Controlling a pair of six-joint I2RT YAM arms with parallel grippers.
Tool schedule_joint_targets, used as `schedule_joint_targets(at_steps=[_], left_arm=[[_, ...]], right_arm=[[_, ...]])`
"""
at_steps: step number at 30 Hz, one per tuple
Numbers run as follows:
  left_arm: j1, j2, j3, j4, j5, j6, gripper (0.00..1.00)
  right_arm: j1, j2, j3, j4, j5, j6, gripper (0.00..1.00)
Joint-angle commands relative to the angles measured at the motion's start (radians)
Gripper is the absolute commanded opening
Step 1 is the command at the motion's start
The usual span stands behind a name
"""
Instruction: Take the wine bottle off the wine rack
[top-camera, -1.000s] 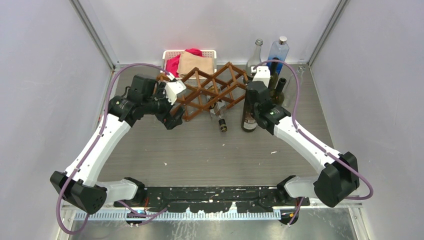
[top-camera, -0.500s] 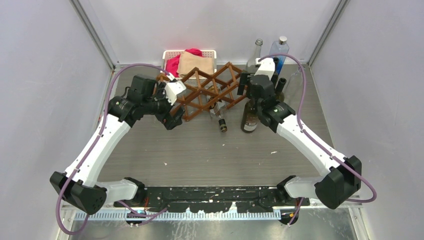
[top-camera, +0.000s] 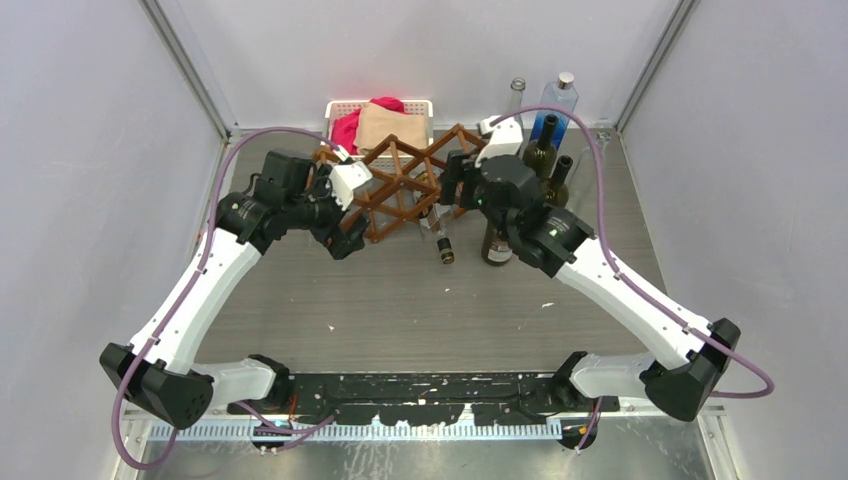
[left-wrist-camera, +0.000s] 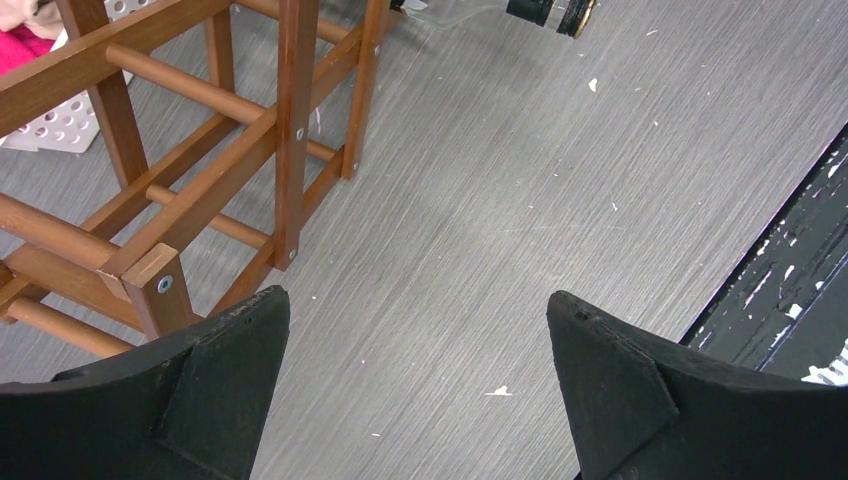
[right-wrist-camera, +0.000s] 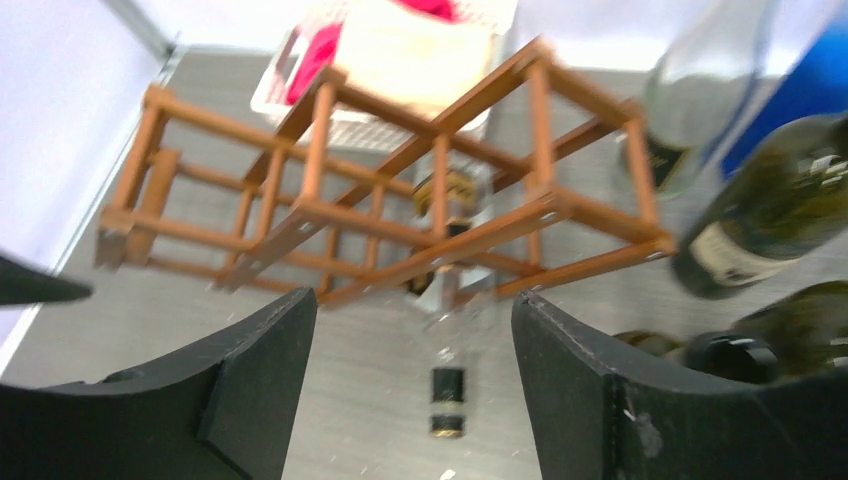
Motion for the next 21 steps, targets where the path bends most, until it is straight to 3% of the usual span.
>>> schedule_joint_targets(at_steps=[1,9,21], left_arm=[[0.003,-0.019,0.022,0.047,-0.005,0.014,1.0],[0.003,-0.044,0.008,0.047,0.0,0.026,1.0],[0.003,-0.067,-0.002,0.05,0.041,0.022,1.0]], right_arm=[[0.076,0.068,0.005,-0.082,-0.077,0.094,0.75],[0.09,0.245,-0.062,-0.084,-0.065,0.138,0.8],[0.068,0.442,-0.077,-0.039,-0.017,0.077,0.78]])
